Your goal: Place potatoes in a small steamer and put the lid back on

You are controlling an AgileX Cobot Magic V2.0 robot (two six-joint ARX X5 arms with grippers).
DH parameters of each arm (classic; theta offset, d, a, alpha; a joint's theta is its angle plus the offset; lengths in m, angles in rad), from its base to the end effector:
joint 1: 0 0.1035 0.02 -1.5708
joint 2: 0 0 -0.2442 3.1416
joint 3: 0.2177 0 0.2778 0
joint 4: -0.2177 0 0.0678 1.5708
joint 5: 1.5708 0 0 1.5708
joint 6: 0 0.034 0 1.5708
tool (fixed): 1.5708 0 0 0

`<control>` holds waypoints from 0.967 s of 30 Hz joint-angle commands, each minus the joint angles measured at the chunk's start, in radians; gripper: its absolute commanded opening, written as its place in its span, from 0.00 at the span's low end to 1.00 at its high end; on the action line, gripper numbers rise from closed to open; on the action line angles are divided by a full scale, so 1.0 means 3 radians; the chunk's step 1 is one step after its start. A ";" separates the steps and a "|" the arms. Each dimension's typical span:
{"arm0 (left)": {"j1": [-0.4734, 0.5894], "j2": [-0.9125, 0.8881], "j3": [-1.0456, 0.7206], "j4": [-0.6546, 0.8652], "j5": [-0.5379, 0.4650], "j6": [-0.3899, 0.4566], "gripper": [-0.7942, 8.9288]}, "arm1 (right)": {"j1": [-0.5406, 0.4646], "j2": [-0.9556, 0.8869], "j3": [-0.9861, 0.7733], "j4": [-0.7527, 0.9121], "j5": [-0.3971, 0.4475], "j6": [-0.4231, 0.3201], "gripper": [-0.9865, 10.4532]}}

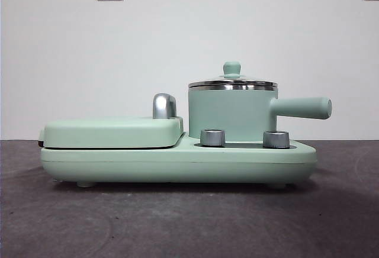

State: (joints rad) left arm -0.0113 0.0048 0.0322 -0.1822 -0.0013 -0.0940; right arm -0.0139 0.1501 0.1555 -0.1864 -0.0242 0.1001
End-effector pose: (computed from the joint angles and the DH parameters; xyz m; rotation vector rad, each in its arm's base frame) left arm 0.1459 -0.0016 0.1564 -0.0928 0.1551 -0.0027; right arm 0.1496 -0.0013 0.1832 0.1033 0.1813 0.0012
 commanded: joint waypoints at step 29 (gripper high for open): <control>0.0003 -0.0005 -0.0064 -0.0017 -0.0001 0.0009 0.10 | 0.0018 -0.0488 -0.0481 0.0028 0.0067 -0.0546 0.12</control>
State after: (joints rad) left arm -0.0113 0.0048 0.0322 -0.1822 -0.0010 -0.0937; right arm -0.0120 0.0051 0.0177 -0.1719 -0.0032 -0.0593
